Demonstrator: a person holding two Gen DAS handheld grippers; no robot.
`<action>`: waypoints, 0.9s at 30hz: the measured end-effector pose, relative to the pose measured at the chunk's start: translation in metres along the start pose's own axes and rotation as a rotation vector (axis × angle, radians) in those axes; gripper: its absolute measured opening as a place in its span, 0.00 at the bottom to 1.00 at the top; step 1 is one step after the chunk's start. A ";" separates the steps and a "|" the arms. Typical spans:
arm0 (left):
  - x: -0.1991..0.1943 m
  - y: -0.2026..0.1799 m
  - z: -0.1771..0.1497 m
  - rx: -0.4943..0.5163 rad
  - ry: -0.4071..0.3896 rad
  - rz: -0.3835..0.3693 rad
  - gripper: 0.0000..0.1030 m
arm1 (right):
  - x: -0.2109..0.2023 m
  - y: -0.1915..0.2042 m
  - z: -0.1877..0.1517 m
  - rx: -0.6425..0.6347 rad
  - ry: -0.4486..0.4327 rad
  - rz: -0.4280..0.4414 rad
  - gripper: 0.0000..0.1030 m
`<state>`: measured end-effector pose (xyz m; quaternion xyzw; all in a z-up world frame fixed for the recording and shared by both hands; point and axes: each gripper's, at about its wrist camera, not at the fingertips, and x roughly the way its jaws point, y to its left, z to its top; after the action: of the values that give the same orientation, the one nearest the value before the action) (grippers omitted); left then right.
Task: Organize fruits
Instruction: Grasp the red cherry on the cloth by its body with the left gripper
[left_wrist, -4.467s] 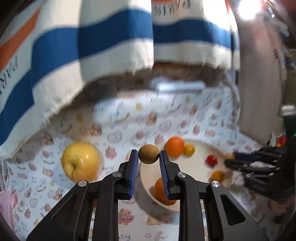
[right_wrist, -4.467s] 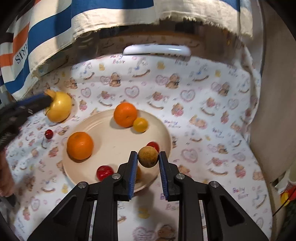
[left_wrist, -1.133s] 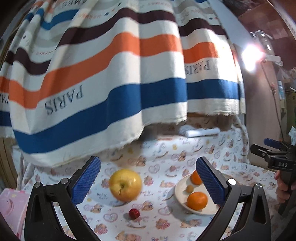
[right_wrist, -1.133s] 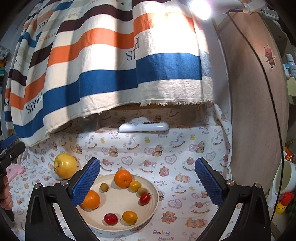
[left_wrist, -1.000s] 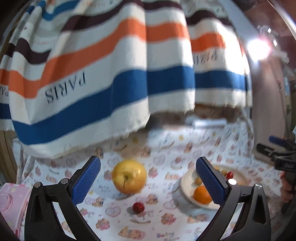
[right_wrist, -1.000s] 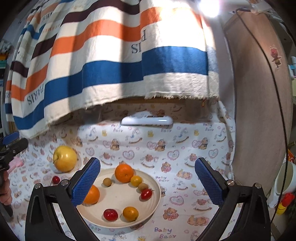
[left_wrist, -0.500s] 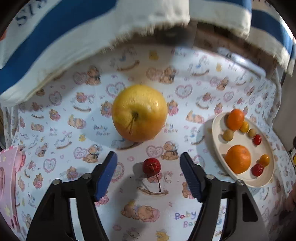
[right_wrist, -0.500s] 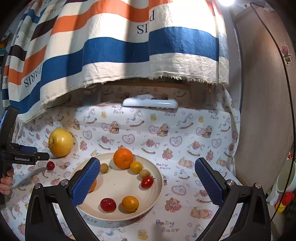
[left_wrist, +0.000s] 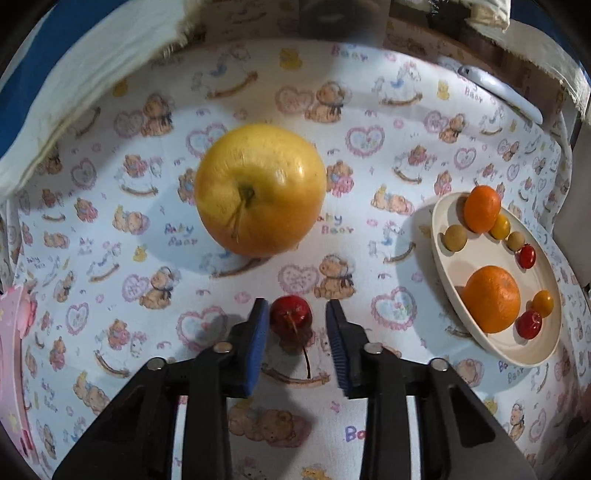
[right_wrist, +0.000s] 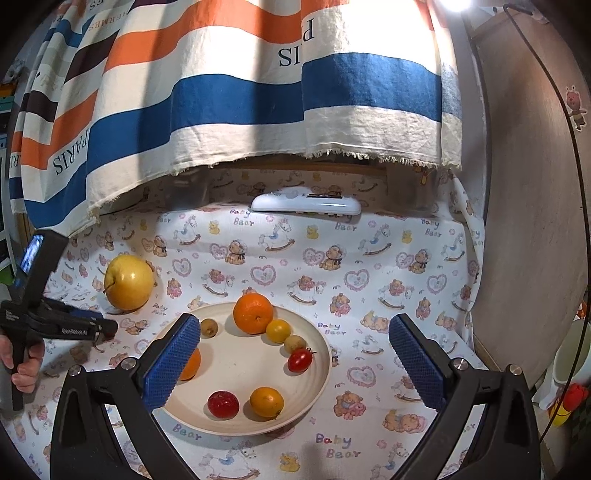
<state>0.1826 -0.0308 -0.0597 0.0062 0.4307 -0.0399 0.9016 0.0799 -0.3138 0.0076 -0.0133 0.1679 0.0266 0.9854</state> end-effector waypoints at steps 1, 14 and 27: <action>0.001 0.000 -0.001 0.002 -0.005 0.005 0.27 | 0.000 -0.001 0.001 0.006 0.002 0.003 0.99; -0.043 0.006 0.001 0.063 -0.182 0.006 0.23 | 0.002 -0.027 0.005 0.104 0.018 -0.007 0.99; -0.079 0.051 0.000 -0.005 -0.369 -0.013 0.23 | -0.005 -0.031 0.011 0.056 -0.039 -0.086 0.99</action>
<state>0.1373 0.0257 0.0010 -0.0065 0.2579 -0.0452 0.9651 0.0802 -0.3443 0.0204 0.0078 0.1487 -0.0203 0.9886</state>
